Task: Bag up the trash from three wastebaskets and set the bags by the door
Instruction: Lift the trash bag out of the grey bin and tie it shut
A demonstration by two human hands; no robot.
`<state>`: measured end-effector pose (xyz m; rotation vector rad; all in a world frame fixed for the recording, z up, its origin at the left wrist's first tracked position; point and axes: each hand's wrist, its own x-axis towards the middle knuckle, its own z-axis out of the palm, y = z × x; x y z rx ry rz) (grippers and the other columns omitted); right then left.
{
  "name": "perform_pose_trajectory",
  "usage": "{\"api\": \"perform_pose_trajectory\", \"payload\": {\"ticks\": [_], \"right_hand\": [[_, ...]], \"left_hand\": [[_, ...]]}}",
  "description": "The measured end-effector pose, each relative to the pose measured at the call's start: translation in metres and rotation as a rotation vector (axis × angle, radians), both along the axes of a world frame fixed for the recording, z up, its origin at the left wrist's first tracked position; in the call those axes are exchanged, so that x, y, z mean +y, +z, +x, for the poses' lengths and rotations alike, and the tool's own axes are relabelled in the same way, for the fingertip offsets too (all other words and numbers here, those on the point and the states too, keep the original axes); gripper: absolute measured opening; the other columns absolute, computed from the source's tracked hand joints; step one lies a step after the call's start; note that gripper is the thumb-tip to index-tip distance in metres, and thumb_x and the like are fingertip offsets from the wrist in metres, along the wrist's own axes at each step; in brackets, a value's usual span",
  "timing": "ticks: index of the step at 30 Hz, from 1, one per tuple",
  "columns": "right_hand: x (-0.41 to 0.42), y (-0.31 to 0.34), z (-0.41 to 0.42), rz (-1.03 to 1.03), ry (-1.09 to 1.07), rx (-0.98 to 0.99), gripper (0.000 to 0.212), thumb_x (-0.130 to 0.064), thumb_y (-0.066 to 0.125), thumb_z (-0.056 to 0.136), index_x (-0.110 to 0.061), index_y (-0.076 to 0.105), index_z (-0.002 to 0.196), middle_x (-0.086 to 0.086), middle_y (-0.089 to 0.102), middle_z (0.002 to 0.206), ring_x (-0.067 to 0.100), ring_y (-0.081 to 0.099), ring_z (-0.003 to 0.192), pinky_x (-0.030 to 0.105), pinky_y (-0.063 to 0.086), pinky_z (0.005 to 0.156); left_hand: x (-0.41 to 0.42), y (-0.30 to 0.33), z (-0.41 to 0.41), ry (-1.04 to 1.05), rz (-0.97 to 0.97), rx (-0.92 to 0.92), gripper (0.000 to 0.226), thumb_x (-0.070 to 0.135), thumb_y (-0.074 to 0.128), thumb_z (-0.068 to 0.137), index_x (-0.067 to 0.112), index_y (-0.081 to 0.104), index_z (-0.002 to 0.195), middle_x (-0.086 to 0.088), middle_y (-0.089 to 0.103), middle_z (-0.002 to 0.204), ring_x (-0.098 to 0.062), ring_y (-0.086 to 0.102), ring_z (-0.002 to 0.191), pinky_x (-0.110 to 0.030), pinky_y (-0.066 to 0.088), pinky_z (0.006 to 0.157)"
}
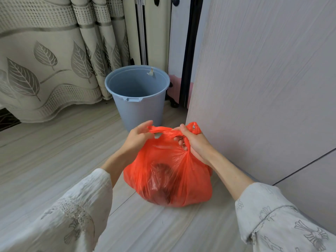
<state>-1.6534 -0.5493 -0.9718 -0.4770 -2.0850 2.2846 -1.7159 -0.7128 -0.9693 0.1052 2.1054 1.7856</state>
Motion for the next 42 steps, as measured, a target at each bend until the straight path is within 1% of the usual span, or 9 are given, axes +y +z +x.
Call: {"api": "perform_pose_trajectory", "payload": {"ticks": [2,6,11,15,18,23,28,34,42], "right_hand": [[-0.002,0.001,-0.001,0.014,0.045,0.015,0.033,-0.029,0.039,0.098,-0.016,0.068,0.088,0.001,0.059,0.067,0.009,0.044,0.052,0.019,0.028,0.045],[-0.006,0.004,-0.003,0.069,0.05,0.004,0.033,-0.032,0.038,0.098,-0.021,0.068,0.089,-0.001,0.063,0.073,0.006,0.046,0.055,0.017,0.028,0.046],[-0.005,0.003,-0.005,-0.032,-0.003,-0.02,0.043,-0.037,0.032,0.099,-0.024,0.067,0.08,-0.004,0.065,0.067,0.004,0.047,0.052,0.017,0.029,0.046],[-0.004,0.005,-0.013,-0.259,-0.205,-0.09,0.055,-0.038,0.03,0.099,-0.014,0.063,0.062,-0.001,0.067,0.052,0.012,0.057,0.054,0.026,0.044,0.058],[0.005,0.012,-0.015,-0.546,-0.348,-0.091,0.056,-0.038,0.029,0.1,-0.01,0.044,0.054,0.008,0.065,0.055,0.021,0.061,0.066,0.035,0.049,0.07],[0.018,0.025,-0.013,-0.842,-0.382,-0.093,0.054,-0.045,0.02,0.098,-0.017,0.024,0.052,-0.001,0.024,0.032,0.015,0.027,0.028,0.032,0.041,0.056],[0.04,0.012,-0.005,-0.716,-0.554,-0.202,0.045,-0.03,0.018,0.098,-0.018,0.02,0.054,-0.003,0.016,0.029,0.013,0.013,0.024,0.022,0.02,0.044],[0.068,-0.008,0.015,-0.542,-0.742,-0.259,0.034,-0.007,0.012,0.087,-0.017,0.021,0.057,-0.005,0.014,0.024,0.01,0.011,0.018,0.003,0.02,0.036],[0.093,-0.027,0.028,-0.419,-0.748,-0.254,0.047,-0.035,0.016,0.099,-0.018,0.021,0.055,-0.006,0.016,0.024,0.009,0.011,0.018,0.004,0.022,0.036]], "left_hand": [[0.001,0.003,0.001,0.076,0.182,-0.043,0.062,-0.007,0.047,0.081,0.021,0.041,0.135,-0.001,0.056,0.121,-0.017,0.054,0.113,-0.031,0.042,0.1],[0.006,0.019,0.005,0.173,0.328,0.092,0.066,-0.008,0.043,0.08,0.026,0.037,0.136,0.001,0.056,0.126,-0.004,0.058,0.094,-0.011,0.048,0.069],[0.009,0.031,0.0,0.297,0.524,-0.028,0.045,0.002,0.047,0.084,0.033,0.048,0.118,-0.001,0.058,0.128,-0.01,0.05,0.121,-0.036,0.032,0.107],[0.004,0.029,-0.01,0.357,0.878,-0.288,0.026,0.006,0.044,0.088,0.028,0.047,0.103,0.002,0.051,0.074,-0.011,0.054,0.075,-0.028,0.049,0.079],[-0.001,0.022,-0.012,0.293,0.708,-0.212,0.028,0.006,0.041,0.09,0.019,0.035,0.065,0.005,0.033,0.046,-0.008,0.032,0.041,-0.019,0.039,0.042],[-0.006,0.024,-0.019,0.386,0.375,-0.034,0.024,0.002,0.049,0.087,0.019,0.037,0.076,0.005,0.027,0.043,-0.005,0.021,0.029,-0.014,0.022,0.036],[-0.027,0.012,-0.027,0.52,0.243,-0.083,0.032,-0.006,0.042,0.085,0.021,0.031,0.071,0.0,0.025,0.058,-0.003,0.023,0.025,-0.013,0.024,0.032],[-0.053,-0.012,-0.03,0.656,0.131,-0.09,0.025,-0.006,0.041,0.083,0.016,0.032,0.089,-0.002,0.034,0.062,-0.003,0.027,0.026,-0.013,0.027,0.031],[-0.039,-0.022,-0.017,0.609,0.031,-0.11,0.036,-0.002,0.043,0.085,0.026,0.026,0.07,-0.002,0.033,0.061,-0.011,0.031,0.037,-0.025,0.032,0.037]]}}
